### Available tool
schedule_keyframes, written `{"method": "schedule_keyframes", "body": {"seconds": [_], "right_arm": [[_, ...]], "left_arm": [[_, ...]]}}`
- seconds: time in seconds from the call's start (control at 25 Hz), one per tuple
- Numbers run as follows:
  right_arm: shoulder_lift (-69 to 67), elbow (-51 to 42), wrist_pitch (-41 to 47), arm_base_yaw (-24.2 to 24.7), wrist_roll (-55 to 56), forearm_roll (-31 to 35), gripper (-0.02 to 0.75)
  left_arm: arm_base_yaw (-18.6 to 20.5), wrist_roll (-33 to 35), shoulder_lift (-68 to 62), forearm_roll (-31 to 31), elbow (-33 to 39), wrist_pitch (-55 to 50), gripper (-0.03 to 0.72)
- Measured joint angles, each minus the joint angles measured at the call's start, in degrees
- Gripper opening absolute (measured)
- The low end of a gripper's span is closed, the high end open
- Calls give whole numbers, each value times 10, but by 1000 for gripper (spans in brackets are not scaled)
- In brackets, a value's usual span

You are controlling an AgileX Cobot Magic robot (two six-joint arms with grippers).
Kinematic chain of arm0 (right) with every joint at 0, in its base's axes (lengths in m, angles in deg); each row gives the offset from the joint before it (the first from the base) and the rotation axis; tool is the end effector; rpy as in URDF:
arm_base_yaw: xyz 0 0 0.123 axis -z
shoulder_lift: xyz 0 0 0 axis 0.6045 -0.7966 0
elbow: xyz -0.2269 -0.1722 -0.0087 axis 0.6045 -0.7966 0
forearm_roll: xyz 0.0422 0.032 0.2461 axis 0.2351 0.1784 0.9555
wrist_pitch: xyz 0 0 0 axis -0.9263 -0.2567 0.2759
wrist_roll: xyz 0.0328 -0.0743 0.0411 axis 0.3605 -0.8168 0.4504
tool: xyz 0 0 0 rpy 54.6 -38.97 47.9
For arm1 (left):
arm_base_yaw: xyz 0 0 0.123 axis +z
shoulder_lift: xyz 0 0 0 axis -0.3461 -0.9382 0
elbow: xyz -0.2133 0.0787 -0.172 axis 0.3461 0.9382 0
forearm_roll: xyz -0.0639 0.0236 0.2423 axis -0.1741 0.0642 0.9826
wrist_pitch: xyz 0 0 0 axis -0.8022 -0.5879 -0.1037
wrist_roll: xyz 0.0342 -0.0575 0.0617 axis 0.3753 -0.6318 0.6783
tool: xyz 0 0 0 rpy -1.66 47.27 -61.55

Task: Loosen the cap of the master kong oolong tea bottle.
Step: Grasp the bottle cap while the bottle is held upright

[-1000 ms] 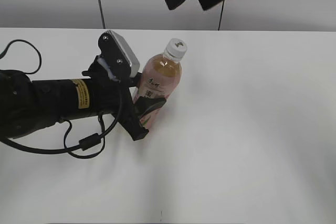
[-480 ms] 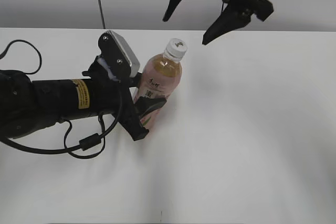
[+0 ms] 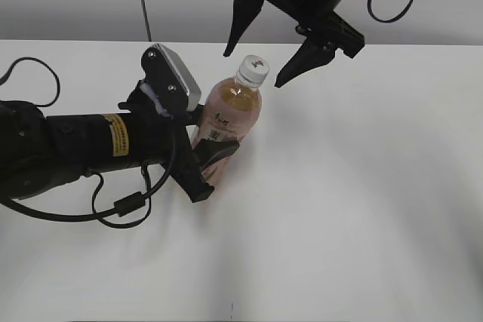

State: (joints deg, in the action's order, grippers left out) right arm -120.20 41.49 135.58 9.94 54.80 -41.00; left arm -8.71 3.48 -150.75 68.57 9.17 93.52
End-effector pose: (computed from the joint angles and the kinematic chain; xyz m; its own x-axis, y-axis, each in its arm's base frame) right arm 0.3506 0.2252 0.2926 -0.9915 0.1305 0.0007 0.1111 0.8410 0.5295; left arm 0.2802 -0.1910 0.1414 -0.0879 0.4585 -0.8843 0.8207 0.5365 0.1966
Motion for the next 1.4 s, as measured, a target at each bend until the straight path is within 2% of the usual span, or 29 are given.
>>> {"method": "schedule_keyframes", "body": {"seconds": [0.16,0.48,0.72,1.08,1.4], "right_arm": [[-11,0,0,0,-1,4,496],[-11,0,1,0,-16,10,283],[-11,0,2,0,-75,9,283],[-11,0,1,0,-401,9,283],[-11,0,1,0,-789,10,283]], "left_arm": [[0,0,0,0,0,0,379],[0,0,0,0,0,0,379],[0,0,0,0,0,0,379],[0,2,0,2,0,0,379],[0,2,0,1,0,0,378]]}}
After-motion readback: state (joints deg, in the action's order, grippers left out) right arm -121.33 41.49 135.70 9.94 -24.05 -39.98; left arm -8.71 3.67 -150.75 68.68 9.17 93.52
